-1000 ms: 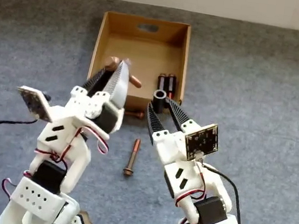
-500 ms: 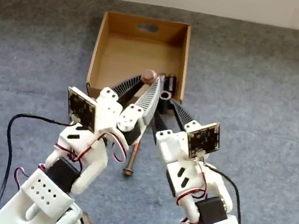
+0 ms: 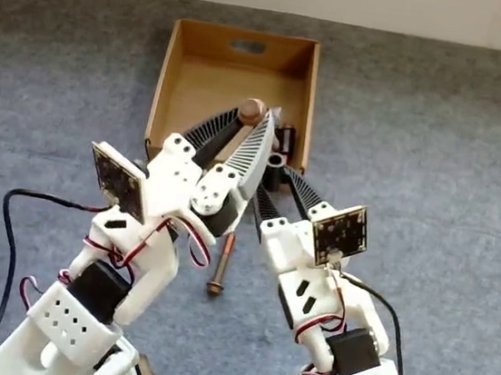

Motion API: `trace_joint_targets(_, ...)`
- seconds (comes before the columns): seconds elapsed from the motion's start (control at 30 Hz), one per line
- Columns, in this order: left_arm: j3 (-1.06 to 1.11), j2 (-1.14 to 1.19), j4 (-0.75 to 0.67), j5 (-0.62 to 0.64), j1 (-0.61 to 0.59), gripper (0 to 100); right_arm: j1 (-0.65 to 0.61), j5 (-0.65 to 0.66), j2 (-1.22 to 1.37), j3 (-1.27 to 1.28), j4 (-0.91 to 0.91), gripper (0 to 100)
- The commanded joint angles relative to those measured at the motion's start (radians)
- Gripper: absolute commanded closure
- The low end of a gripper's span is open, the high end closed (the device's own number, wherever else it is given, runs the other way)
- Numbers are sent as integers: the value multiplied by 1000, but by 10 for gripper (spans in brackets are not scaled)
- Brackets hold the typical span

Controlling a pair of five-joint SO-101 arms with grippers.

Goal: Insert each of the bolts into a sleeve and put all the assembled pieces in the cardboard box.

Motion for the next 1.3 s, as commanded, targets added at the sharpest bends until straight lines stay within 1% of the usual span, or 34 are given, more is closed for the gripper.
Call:
trace_joint_targets(0.0, -61, 8, -29, -5, 16, 992, 8, -9, -10, -12, -25, 992)
trace_joint_targets(0.23, -122, 143, -31, -5, 67, 992, 8, -9, -10, -12, -25, 992)
trace_joint_targets(0.33, -147, 180, -28, -5, 70, 992, 8, -9, -10, -12, -25, 992)
trace_joint_targets(0.53, -143, 180, -21, -5, 62, 992, 8, -9, -10, -12, -25, 992)
trace_joint_targets(0.73, -145, 180, 77, -6, 68, 992, 8, -9, -10, -12, -24, 992)
trace_joint_targets(1.1, -151, 174, 80, -8, 64, 992, 10, -9, -10, -12, -24, 992)
trace_joint_targets(1.27, -134, 77, 97, -8, 62, 992, 10, -9, -10, -12, -24, 992)
